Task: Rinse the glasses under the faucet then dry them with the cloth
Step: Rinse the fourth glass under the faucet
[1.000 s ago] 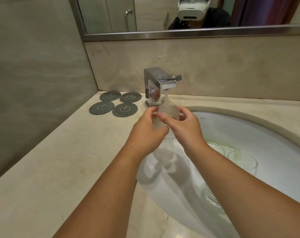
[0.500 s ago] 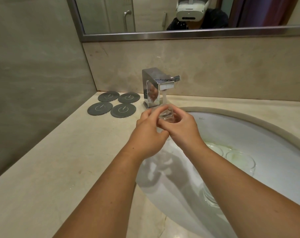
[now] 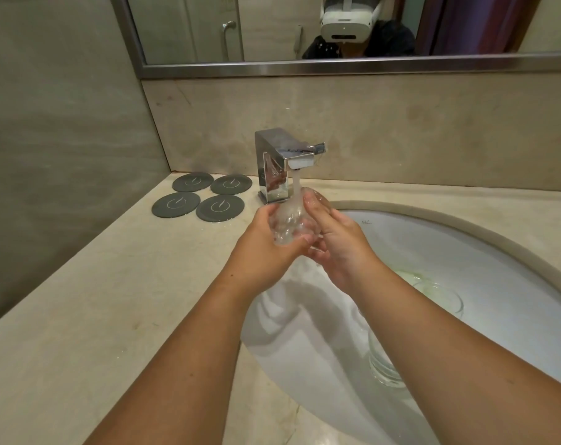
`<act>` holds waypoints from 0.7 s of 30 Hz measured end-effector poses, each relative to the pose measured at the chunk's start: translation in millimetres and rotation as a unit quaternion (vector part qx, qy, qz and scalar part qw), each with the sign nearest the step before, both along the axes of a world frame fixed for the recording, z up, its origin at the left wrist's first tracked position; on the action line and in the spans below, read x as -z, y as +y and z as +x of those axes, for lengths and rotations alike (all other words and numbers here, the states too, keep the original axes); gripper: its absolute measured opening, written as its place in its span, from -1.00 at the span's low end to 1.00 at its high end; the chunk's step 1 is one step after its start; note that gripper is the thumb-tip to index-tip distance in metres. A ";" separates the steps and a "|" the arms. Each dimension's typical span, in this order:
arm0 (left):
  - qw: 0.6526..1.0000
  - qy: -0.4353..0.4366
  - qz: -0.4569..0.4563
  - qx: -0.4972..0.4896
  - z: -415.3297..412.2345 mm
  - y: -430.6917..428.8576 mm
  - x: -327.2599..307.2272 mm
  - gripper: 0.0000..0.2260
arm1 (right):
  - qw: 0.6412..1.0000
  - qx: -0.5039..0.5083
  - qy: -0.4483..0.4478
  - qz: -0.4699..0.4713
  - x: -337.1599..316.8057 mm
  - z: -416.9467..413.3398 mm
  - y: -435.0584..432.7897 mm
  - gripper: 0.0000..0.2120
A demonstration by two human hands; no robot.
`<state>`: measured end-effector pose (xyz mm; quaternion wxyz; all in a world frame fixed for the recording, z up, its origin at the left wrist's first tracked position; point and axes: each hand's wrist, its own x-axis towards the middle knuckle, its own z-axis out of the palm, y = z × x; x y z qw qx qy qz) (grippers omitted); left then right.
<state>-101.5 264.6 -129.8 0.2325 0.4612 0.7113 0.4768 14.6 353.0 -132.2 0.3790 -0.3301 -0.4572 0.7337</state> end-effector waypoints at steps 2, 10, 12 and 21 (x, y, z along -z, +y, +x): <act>1.000 -0.023 0.000 -0.010 -0.3 -0.8 -1.0 -0.35 | 1.000 -0.009 -0.005 -0.013 -0.3 -0.3 -0.8 -0.62; 0.982 -0.177 0.032 -0.057 -1.0 -1.7 -9.4 -0.46 | 0.995 -0.052 0.004 -0.090 -4.2 2.7 -0.8 -0.54; 0.979 -0.189 0.032 -0.065 -0.7 -1.9 -10.7 -0.49 | 0.995 -0.053 0.003 -0.084 -3.8 2.7 -0.8 -0.54; 0.971 -0.237 0.038 -0.015 4.3 -1.0 -11.2 -0.48 | 0.999 0.006 0.006 -0.042 -2.1 0.9 -0.4 -0.52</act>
